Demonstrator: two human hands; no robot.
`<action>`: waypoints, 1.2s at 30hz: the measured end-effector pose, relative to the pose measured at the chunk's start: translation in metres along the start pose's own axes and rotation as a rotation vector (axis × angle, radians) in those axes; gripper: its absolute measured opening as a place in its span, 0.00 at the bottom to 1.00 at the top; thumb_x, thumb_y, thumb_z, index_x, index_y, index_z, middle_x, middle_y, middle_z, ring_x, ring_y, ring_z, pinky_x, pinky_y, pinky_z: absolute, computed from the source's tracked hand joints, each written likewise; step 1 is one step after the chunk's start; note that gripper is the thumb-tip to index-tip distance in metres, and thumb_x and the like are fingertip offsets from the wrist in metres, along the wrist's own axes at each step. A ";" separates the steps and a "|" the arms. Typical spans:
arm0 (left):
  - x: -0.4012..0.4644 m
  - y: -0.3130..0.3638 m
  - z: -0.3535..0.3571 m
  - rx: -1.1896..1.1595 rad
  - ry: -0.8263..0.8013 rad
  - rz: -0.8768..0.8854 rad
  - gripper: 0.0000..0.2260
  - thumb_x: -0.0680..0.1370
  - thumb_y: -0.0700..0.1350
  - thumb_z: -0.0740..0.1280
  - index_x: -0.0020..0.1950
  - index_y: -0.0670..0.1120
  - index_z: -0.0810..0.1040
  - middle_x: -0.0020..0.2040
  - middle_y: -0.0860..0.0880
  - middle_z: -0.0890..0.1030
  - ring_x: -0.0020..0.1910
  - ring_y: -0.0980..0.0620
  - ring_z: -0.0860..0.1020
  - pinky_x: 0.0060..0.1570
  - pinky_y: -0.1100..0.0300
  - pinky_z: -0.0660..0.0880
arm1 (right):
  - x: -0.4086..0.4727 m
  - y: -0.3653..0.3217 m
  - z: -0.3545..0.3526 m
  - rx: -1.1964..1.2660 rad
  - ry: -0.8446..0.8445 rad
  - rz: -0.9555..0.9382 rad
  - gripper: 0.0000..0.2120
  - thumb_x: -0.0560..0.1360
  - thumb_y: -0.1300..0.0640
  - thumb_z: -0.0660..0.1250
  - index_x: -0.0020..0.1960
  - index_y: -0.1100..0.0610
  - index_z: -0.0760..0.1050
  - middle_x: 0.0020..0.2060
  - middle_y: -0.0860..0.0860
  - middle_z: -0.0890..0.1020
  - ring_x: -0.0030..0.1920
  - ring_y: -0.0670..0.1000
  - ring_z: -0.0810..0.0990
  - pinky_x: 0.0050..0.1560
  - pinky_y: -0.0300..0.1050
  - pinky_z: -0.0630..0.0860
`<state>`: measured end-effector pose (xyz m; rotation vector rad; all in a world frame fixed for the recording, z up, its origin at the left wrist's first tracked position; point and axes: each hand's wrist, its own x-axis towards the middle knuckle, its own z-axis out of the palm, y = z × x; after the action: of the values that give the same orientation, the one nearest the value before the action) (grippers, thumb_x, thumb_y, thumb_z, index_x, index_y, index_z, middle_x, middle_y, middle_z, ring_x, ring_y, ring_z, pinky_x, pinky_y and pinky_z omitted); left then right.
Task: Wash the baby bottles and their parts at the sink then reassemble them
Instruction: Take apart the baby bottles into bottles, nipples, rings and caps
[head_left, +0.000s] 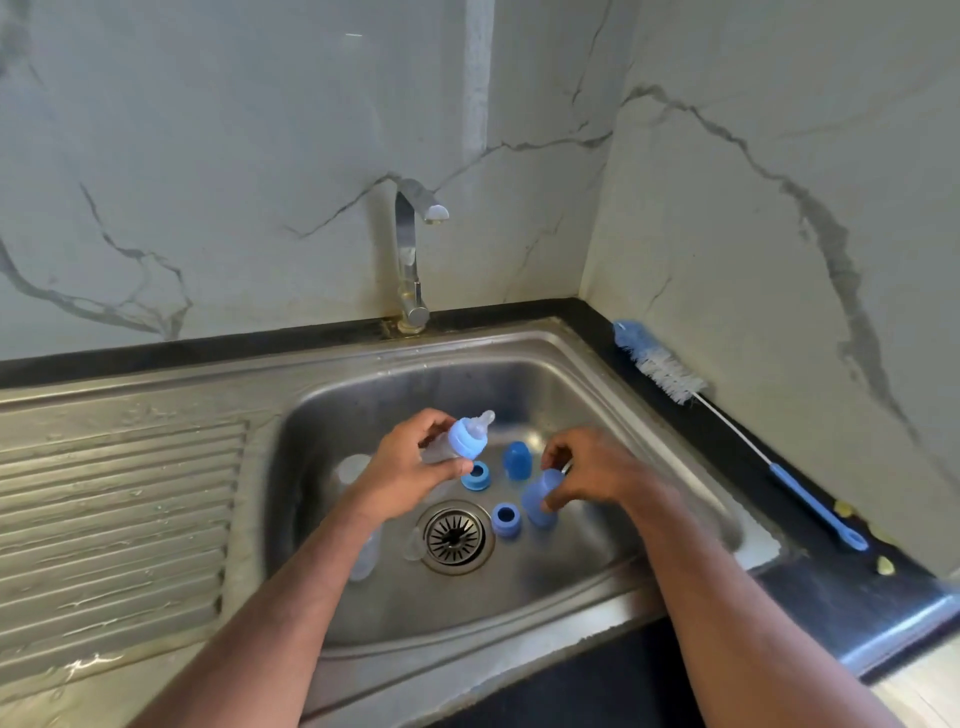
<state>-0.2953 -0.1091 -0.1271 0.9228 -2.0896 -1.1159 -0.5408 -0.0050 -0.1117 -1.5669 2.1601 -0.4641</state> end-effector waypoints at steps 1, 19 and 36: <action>0.000 0.000 0.002 -0.014 -0.002 -0.013 0.17 0.69 0.47 0.80 0.54 0.53 0.79 0.53 0.55 0.84 0.55 0.56 0.80 0.58 0.58 0.75 | 0.001 0.000 0.002 -0.062 -0.035 0.004 0.20 0.58 0.54 0.84 0.46 0.51 0.81 0.44 0.46 0.82 0.45 0.48 0.82 0.44 0.42 0.79; 0.001 -0.012 -0.002 -0.163 0.000 -0.115 0.19 0.67 0.52 0.80 0.55 0.53 0.79 0.54 0.54 0.85 0.55 0.53 0.83 0.62 0.43 0.77 | -0.003 0.003 0.023 -0.394 -0.286 0.155 0.33 0.64 0.62 0.81 0.64 0.55 0.70 0.64 0.55 0.74 0.59 0.57 0.78 0.55 0.52 0.77; 0.003 -0.003 -0.007 0.136 -0.009 0.058 0.19 0.69 0.47 0.81 0.57 0.56 0.82 0.53 0.59 0.83 0.55 0.60 0.79 0.57 0.58 0.74 | 0.014 -0.053 0.026 0.616 -0.049 -0.170 0.15 0.77 0.43 0.70 0.56 0.53 0.79 0.48 0.53 0.85 0.43 0.53 0.87 0.40 0.45 0.81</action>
<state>-0.2906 -0.1156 -0.1263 0.9149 -2.2079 -0.9599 -0.4883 -0.0352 -0.1097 -1.3803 1.6246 -1.0186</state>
